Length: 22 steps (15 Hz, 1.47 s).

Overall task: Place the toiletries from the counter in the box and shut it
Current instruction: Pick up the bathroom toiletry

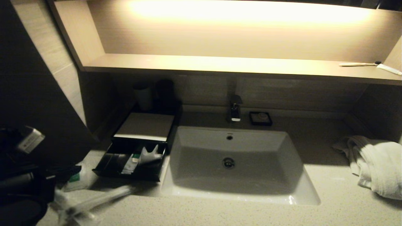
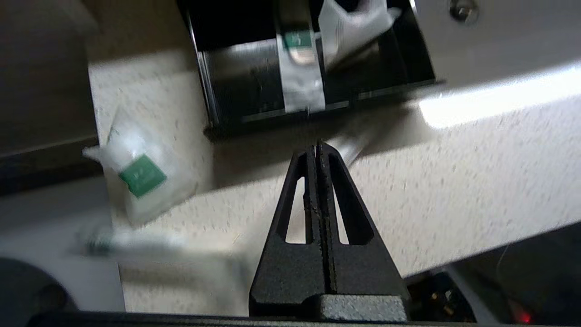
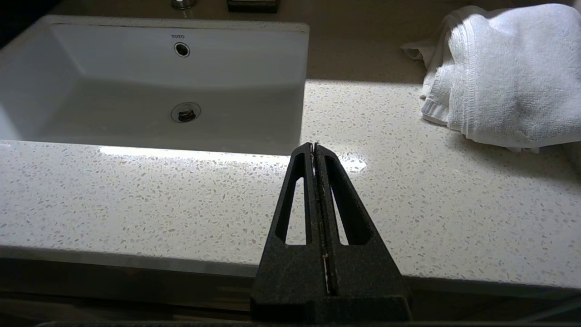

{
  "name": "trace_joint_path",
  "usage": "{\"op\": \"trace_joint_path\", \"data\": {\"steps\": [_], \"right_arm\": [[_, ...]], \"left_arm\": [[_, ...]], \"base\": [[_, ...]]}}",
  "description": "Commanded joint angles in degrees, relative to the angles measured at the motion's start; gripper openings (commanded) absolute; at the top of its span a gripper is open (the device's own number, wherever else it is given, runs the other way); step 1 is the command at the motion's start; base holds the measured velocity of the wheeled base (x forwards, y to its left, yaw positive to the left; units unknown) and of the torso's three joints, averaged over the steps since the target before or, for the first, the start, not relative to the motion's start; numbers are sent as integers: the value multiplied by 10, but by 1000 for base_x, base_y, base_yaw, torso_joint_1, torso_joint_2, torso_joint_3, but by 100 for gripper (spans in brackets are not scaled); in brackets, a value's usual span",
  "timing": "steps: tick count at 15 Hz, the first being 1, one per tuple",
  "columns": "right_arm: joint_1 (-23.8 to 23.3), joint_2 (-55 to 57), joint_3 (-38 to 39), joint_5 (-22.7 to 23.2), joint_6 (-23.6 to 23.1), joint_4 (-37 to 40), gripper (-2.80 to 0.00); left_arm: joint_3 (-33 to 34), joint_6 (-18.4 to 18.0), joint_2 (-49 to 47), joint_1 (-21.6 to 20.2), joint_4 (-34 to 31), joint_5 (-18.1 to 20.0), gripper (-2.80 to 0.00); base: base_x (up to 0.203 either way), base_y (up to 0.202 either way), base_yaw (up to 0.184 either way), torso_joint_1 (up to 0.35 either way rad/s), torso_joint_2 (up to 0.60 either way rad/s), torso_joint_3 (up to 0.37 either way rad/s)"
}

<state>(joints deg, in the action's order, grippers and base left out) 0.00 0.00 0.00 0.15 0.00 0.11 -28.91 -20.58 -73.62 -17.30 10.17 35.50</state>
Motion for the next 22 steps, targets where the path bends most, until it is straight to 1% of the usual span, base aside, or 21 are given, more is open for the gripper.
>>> {"op": "trace_joint_path", "data": {"steps": [1,2,5,6,7,8,9,11,14,15,16,18,19,20,22], "right_arm": [[0,0,0,0,0,0,-280],[0,0,0,0,0,0,-280],[0,0,0,0,0,0,-280],[0,0,0,0,0,0,-280],[0,0,0,0,0,0,-280],[0,0,0,0,0,0,-280],[-1,0,0,0,0,0,-280],[-1,0,0,0,0,0,-280],[0,0,0,0,0,0,-280],[0,0,0,0,0,0,-280],[0,0,0,0,0,1,-280],[0,0,0,0,0,0,-280],[0,0,0,0,0,0,-280],[0,0,0,0,0,0,-280],[0,0,0,0,0,0,-280]], "left_arm": [[-13,8,-10,1,1,2,-280],[-17,20,-9,5,1,1,-280],[-3,17,-16,24,1,-6,-280],[6,8,-20,33,1,-7,-280],[16,-8,-26,38,1,-8,-280],[27,-43,-34,38,2,-8,-280],[38,-62,-41,38,3,-9,-280],[36,-61,-42,24,5,-31,-280],[36,-58,-43,0,4,-40,-280],[46,-73,-44,-6,1,-41,-280],[53,-99,-49,-8,1,-42,-280],[68,-199,-80,-28,3,-42,-280],[75,-239,-98,-48,5,-39,-280],[79,-256,-109,-62,5,-35,-280],[86,-264,-110,-63,5,-23,-280]], "base": [[0,0,0,0,0,0],[0,0,0,0,0,0],[0,0,0,0,0,0],[0,0,0,0,0,0],[0,0,0,0,0,0],[0,0,0,0,0,0],[0,0,0,0,0,0],[0,0,0,0,0,0],[0,0,0,0,0,0],[0,0,0,0,0,0],[0,0,0,0,0,0],[0,0,0,0,0,0],[0,0,0,0,0,0],[0,0,0,0,0,0],[0,0,0,0,0,0]]}}
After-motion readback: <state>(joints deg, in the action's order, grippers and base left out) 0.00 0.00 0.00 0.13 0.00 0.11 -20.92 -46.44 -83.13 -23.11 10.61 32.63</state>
